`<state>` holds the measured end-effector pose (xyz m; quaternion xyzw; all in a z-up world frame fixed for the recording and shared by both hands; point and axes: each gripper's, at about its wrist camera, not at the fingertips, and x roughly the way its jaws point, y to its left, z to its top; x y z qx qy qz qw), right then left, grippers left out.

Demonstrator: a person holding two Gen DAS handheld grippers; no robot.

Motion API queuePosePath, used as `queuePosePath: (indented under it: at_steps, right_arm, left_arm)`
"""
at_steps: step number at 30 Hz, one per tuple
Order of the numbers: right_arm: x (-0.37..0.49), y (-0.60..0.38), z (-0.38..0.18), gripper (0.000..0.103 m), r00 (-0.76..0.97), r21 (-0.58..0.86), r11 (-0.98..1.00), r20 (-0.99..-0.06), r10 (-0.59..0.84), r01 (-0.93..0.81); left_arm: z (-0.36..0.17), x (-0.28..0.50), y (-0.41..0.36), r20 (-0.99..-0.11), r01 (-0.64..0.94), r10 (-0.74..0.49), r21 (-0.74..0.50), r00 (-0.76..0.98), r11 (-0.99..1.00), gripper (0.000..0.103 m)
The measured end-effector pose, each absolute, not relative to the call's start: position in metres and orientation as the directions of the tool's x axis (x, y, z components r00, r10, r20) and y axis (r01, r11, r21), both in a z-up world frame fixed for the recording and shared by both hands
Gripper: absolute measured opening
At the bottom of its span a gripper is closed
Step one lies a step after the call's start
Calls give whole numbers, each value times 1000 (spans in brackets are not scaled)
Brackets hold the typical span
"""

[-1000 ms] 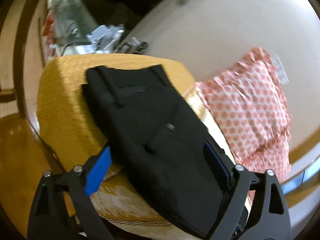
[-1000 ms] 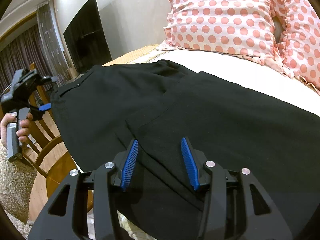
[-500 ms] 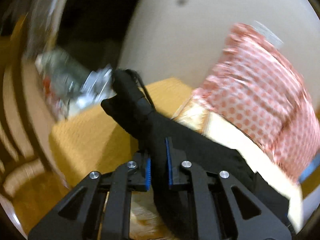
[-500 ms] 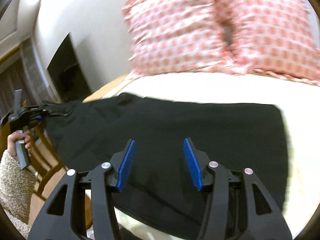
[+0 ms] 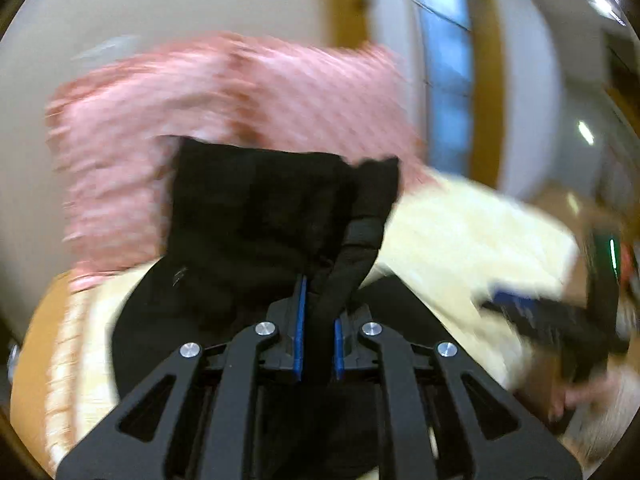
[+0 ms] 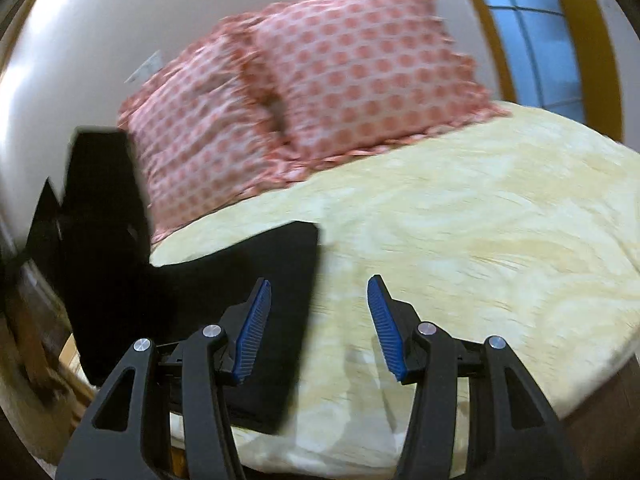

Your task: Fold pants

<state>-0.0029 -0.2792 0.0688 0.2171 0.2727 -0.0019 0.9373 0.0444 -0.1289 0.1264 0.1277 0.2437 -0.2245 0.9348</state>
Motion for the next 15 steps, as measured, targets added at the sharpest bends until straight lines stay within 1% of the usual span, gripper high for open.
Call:
queuePosePath:
  at_steps: [2, 3, 4, 6, 7, 9, 11, 13, 15]
  right_arm:
    - [-3, -288, 62, 53, 840, 418, 896, -532, 107, 150]
    - [-5, -291, 60, 53, 837, 419, 894, -538, 104, 158]
    - [-5, -292, 58, 53, 834, 419, 893, -542, 101, 164]
    - [-3, -295, 55, 52, 831, 420, 891, -547, 97, 172]
    - [-2, -295, 55, 52, 832, 423, 890, -546, 98, 173]
    - [-1, -294, 56, 53, 836, 429, 888, -539, 103, 168]
    - [-1, -291, 58, 52, 842, 419, 894, -530, 99, 159]
    - [-2, -288, 58, 52, 843, 412, 898, -529, 98, 154]
    - [0, -287, 59, 52, 842, 413, 898, -530, 100, 153]
  left_arm:
    - [93, 41, -154, -589, 540, -360, 159, 724, 826, 10]
    - [77, 42, -160, -639, 576, -381, 121, 668, 808, 10]
    - [70, 41, -161, -653, 583, -388, 102, 650, 806, 10]
    - [70, 36, -159, -631, 570, -376, 129, 679, 812, 10]
    - [75, 35, -156, -619, 561, -377, 125, 689, 818, 10]
    - [91, 32, -147, -592, 542, -398, 78, 701, 837, 10]
    - [101, 20, -143, -559, 543, -413, 81, 719, 836, 10]
    - [90, 8, -153, -574, 568, -403, 135, 712, 812, 10]
    - [61, 2, -168, -636, 598, -365, 191, 679, 779, 12]
